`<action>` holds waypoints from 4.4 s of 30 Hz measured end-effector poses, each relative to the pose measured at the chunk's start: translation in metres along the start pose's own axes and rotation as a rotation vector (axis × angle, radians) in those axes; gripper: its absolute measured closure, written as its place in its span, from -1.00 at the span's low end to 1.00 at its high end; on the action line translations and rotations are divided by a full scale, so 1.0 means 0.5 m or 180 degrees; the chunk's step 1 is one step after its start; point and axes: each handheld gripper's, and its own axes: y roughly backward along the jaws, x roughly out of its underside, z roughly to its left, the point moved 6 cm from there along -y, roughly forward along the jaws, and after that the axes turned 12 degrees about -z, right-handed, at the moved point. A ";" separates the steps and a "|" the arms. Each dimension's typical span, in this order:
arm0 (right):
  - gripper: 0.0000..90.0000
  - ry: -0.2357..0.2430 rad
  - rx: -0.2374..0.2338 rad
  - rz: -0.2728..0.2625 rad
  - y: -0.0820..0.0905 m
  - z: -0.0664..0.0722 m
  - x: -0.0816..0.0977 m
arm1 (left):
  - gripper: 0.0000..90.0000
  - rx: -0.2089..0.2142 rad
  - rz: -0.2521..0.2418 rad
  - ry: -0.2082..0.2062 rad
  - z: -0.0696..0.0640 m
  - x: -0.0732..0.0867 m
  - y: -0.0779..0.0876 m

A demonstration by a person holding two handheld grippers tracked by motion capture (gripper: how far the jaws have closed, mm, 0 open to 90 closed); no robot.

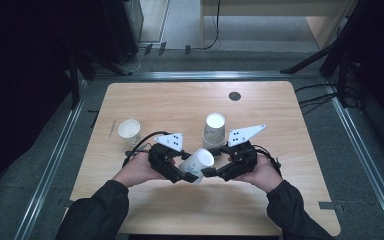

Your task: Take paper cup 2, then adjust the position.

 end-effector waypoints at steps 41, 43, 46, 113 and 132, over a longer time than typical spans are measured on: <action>-0.44 0.0155 0.0408 0.0306 -0.002 -0.005 0.072 | -0.31 -0.0316 0.1286 -0.0365 0.026 -0.019 0.053; -0.45 0.0150 0.0401 0.0315 -0.007 -0.007 0.072 | -0.31 -0.0284 0.1301 -0.0359 0.025 -0.022 0.053; -0.45 0.0148 0.0399 0.0306 -0.012 -0.009 0.071 | -0.31 -0.0251 0.1372 -0.0428 0.019 -0.021 0.048; -0.23 0.0369 0.0229 0.0049 -0.035 0.015 0.043 | -0.79 -0.0117 0.1135 -0.0555 0.011 -0.015 0.002; -0.23 0.0359 0.0232 -0.0207 0.021 0.012 0.016 | -0.78 -0.0279 0.0511 -0.0194 0.017 0.012 0.055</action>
